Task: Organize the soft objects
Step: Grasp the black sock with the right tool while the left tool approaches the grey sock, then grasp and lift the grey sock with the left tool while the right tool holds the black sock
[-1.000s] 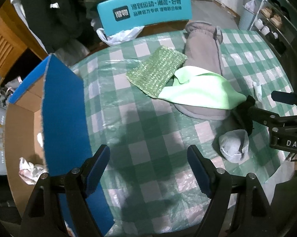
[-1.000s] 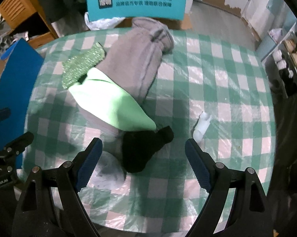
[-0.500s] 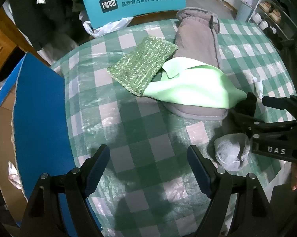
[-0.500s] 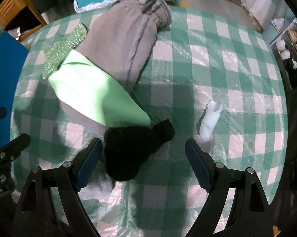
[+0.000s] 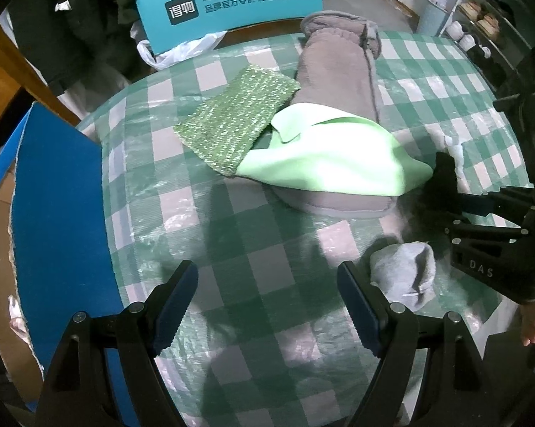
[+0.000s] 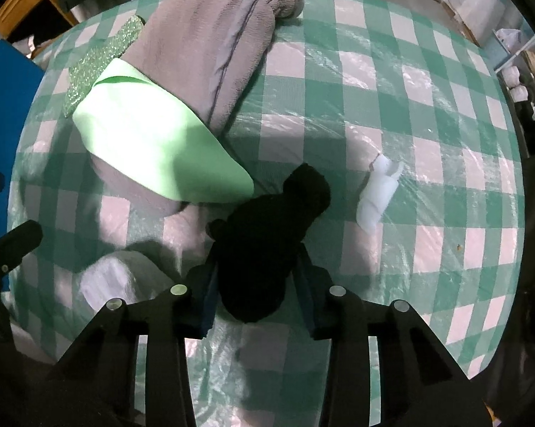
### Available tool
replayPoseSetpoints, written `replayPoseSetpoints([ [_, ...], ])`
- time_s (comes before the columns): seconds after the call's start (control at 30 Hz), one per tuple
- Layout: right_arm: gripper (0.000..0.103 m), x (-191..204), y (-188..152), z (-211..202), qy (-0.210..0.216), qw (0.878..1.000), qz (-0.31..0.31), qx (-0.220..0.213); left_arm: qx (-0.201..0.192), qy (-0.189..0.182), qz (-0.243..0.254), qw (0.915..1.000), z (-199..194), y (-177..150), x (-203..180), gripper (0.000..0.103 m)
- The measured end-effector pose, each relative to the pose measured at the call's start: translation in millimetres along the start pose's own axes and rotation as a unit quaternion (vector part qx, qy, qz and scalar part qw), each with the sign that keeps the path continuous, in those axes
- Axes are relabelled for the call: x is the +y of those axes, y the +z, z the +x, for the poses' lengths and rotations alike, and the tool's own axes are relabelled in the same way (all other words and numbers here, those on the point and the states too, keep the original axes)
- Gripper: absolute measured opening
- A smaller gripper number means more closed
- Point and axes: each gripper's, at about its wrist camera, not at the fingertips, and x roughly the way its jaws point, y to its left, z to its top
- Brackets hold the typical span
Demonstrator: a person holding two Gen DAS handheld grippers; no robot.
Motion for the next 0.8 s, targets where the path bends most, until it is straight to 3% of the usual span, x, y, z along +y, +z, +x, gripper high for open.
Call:
replayPoseSetpoints([
  [0.27, 0.034, -14, -24, -6, -0.003, 1.000, -0.001, -0.002, 0.000, -0.033, 0.007, 0.9994, -3, -1, -17, 0.082],
  [0.37, 0.034, -17, -32, -12, 0.003, 1.000, 0.005, -0.006, 0.001, -0.044, 0.009, 0.9990, -3, -2, -26, 0.088],
  [0.8, 0.034, -35, -60, -42, 0.007, 0.999, 0.020, -0.029, 0.009, -0.087, 0.025, 0.9958, -1, -5, -58, 0.089],
])
